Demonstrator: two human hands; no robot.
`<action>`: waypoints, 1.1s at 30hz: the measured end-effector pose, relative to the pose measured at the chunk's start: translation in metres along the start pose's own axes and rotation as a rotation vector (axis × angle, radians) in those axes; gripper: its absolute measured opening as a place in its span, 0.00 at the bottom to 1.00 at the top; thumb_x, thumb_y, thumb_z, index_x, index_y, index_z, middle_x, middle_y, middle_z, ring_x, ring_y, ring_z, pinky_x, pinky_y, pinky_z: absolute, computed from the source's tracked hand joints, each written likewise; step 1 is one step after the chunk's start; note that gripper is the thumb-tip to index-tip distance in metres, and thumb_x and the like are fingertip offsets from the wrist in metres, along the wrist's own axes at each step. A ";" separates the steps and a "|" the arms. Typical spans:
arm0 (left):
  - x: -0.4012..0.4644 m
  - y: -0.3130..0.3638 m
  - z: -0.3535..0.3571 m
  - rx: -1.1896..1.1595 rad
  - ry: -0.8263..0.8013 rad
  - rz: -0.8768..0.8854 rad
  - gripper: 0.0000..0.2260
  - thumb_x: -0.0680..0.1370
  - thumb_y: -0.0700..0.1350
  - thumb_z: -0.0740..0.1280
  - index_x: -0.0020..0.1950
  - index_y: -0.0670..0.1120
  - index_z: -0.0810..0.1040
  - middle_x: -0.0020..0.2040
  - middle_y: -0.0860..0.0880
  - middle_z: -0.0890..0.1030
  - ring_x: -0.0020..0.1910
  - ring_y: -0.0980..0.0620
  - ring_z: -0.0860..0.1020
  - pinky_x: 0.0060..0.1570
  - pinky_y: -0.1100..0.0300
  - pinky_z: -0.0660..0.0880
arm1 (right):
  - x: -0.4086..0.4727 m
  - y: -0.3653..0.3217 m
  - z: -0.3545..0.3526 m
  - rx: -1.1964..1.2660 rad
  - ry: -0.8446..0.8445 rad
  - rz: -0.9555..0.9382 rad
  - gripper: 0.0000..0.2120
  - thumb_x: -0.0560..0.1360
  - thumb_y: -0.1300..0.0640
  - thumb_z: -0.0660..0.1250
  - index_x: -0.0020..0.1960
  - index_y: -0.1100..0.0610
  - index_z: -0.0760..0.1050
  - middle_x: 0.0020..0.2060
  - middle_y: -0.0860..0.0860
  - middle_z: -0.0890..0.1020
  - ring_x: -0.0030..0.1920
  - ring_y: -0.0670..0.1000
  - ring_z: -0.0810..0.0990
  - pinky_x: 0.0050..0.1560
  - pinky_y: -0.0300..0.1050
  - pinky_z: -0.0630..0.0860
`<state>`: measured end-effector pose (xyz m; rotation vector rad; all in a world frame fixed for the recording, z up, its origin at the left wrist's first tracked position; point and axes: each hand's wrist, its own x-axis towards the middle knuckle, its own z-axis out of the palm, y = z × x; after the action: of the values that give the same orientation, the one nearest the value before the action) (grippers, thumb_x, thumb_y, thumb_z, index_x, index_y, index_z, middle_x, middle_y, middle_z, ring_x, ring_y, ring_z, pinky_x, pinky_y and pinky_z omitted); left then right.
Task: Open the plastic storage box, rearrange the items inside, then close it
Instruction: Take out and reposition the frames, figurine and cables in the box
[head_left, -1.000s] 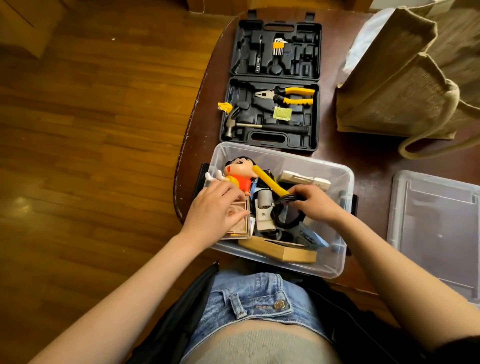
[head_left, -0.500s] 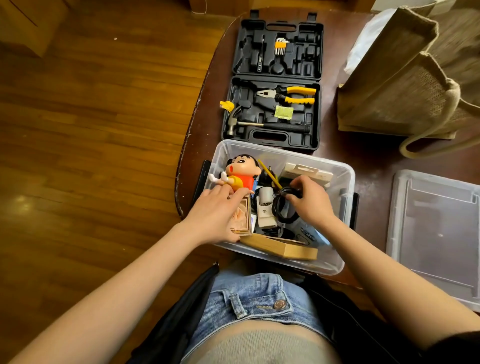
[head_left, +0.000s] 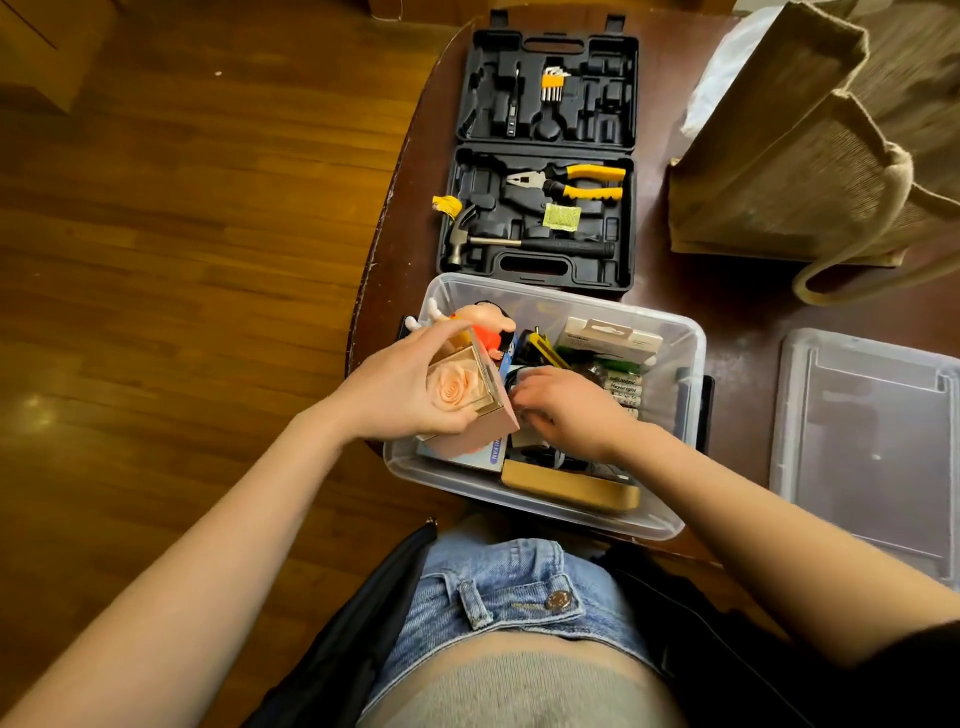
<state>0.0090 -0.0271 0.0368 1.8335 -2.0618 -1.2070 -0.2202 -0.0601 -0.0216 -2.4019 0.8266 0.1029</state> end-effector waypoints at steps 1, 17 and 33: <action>0.001 -0.001 -0.002 -0.011 -0.035 0.008 0.41 0.63 0.59 0.75 0.71 0.63 0.57 0.63 0.59 0.71 0.60 0.57 0.73 0.54 0.56 0.75 | 0.005 0.000 0.002 -0.093 -0.081 -0.034 0.13 0.78 0.58 0.58 0.56 0.56 0.78 0.54 0.51 0.81 0.61 0.52 0.72 0.65 0.48 0.66; 0.008 0.005 0.012 0.384 -0.286 0.064 0.35 0.65 0.59 0.76 0.68 0.58 0.65 0.66 0.54 0.69 0.67 0.53 0.64 0.66 0.52 0.60 | 0.056 -0.008 0.031 -0.327 -0.229 0.395 0.04 0.75 0.59 0.62 0.46 0.56 0.75 0.46 0.53 0.81 0.46 0.55 0.77 0.38 0.44 0.67; 0.009 0.012 0.000 -0.015 -0.044 0.004 0.09 0.78 0.54 0.65 0.57 0.57 0.77 0.50 0.57 0.80 0.48 0.61 0.78 0.50 0.58 0.78 | 0.063 -0.010 0.029 -0.145 -0.244 0.523 0.05 0.76 0.54 0.63 0.46 0.57 0.74 0.41 0.52 0.79 0.41 0.53 0.77 0.36 0.44 0.71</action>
<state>-0.0027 -0.0355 0.0409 1.8113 -2.0719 -1.2701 -0.1605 -0.0714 -0.0567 -2.1824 1.3410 0.6660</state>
